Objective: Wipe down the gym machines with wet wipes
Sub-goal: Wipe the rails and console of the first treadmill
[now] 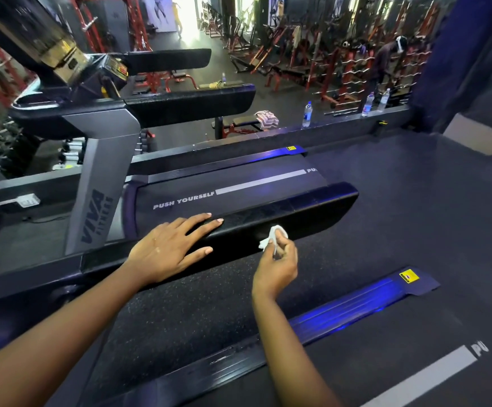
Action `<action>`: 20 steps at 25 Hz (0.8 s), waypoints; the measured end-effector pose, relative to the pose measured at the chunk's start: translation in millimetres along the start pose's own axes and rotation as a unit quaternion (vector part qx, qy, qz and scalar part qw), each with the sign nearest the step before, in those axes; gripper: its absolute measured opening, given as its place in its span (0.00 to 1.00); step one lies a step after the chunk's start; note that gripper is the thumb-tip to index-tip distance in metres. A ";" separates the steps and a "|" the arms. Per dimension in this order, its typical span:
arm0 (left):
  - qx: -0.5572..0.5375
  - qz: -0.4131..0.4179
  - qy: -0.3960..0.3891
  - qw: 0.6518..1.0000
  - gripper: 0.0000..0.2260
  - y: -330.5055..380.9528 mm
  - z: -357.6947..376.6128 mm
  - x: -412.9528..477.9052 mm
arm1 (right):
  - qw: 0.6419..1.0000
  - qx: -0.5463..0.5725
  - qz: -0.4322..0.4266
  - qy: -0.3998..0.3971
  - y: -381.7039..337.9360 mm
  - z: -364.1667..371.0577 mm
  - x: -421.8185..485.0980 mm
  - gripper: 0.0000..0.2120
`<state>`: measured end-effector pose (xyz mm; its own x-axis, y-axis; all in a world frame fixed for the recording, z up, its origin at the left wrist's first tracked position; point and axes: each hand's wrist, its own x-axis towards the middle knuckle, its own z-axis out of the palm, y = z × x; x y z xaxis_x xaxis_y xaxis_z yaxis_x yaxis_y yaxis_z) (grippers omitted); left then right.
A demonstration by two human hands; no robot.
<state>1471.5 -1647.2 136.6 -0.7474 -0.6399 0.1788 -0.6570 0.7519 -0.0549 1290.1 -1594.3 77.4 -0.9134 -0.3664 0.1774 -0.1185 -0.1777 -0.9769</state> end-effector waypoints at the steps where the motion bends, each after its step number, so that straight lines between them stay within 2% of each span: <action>1: 0.000 0.000 0.000 1.000 0.27 0.2 -0.6 -0.1 | 1.000 0.002 -0.001 -0.011 -0.6 1.8 -13.2 0.09; 8: -0.002 -0.001 -0.015 1.000 0.27 -1.4 -1.0 0.3 | 0.980 0.007 -0.042 -0.195 -4.8 0.6 -94.4 0.15; 10: -0.010 -0.005 -0.022 1.000 0.27 -3.0 0.2 0.5 | 0.983 0.013 -0.035 -0.178 -7.5 -8.9 -72.0 0.17; 14: -0.023 -0.008 -0.025 0.999 0.29 -2.7 -4.4 -0.2 | 0.998 0.016 -0.028 -0.046 -12.3 -20.2 7.9 0.15; 16: -0.023 -0.019 -0.019 0.999 0.29 -3.0 -7.3 -5.9 | 0.999 0.012 -0.010 -0.034 -14.6 -14.0 20.3 0.13; 20: 0.009 -0.051 -0.009 0.999 0.27 -16.0 -11.5 -38.2 | 0.998 0.013 -0.039 -0.051 -22.4 1.8 -16.2 0.11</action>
<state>1511.7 -1632.9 141.9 -0.6782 -0.7159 0.1659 -0.7312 0.6800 -0.0542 1308.3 -1586.1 96.6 -0.8570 -0.4414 0.2659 -0.1770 -0.2325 -0.9564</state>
